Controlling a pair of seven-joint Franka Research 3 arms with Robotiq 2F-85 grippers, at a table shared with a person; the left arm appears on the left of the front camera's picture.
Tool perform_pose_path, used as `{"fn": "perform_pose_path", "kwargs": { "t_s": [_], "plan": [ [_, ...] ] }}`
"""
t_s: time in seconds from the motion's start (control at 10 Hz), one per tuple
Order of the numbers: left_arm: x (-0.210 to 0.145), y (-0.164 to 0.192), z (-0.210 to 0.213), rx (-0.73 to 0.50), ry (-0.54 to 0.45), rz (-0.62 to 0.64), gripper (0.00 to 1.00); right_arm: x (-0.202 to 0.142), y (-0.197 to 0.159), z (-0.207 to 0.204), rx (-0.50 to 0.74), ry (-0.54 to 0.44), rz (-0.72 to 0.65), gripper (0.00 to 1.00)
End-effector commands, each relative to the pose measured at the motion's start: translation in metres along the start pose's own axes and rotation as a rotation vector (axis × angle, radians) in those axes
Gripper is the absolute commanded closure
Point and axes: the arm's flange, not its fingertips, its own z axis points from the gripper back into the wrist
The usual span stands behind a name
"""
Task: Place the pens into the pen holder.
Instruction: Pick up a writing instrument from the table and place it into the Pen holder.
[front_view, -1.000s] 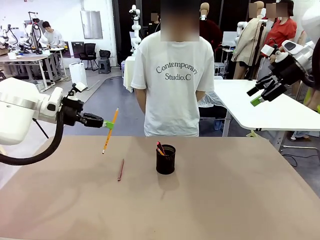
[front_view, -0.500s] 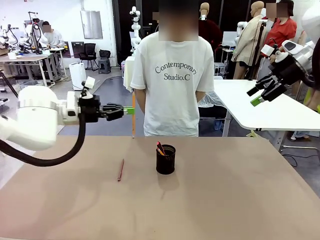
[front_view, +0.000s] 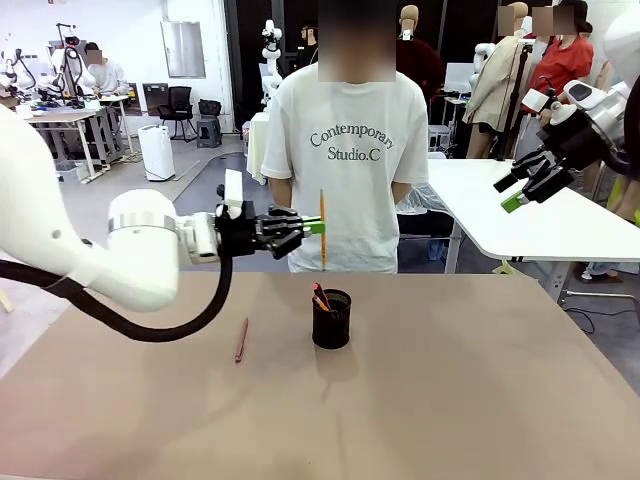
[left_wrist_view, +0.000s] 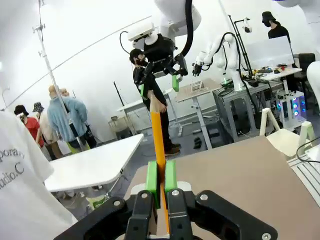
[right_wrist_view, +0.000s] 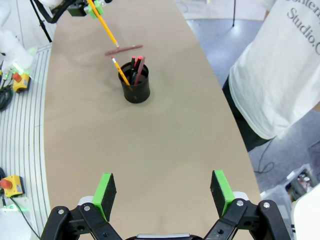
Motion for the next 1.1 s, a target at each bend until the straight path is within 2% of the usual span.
{"fn": "perform_pose_path", "kwargs": {
  "t_s": [0.0, 0.1, 0.2, 0.3, 0.6, 1.0],
  "plan": [
    [-0.012, 0.007, -0.012, 0.045, -0.042, -0.089, 1.0, 0.001, 0.001, 0.002, 0.002, 0.008, 0.002, 0.0],
    [-0.013, 0.005, -0.014, 0.045, -0.032, -0.079, 1.0, 0.001, 0.001, 0.002, 0.002, 0.008, 0.002, 0.0],
    [-0.014, 0.008, -0.013, 0.018, -0.029, 0.01, 1.0, 0.001, 0.001, 0.002, 0.002, 0.008, 0.002, 0.0],
    [0.023, 0.026, -0.012, 0.012, -0.023, -0.019, 1.0, 0.001, 0.001, 0.002, 0.002, 0.008, 0.002, 0.0],
    [0.023, 0.026, -0.012, 0.012, -0.023, -0.019, 1.0, 0.001, 0.001, 0.002, 0.002, 0.008, 0.002, 0.0],
    [-0.022, 0.037, -0.021, -0.03, 0.003, 0.036, 1.0, 0.001, 0.001, 0.002, 0.002, 0.008, 0.002, 0.0]
  ]
}}
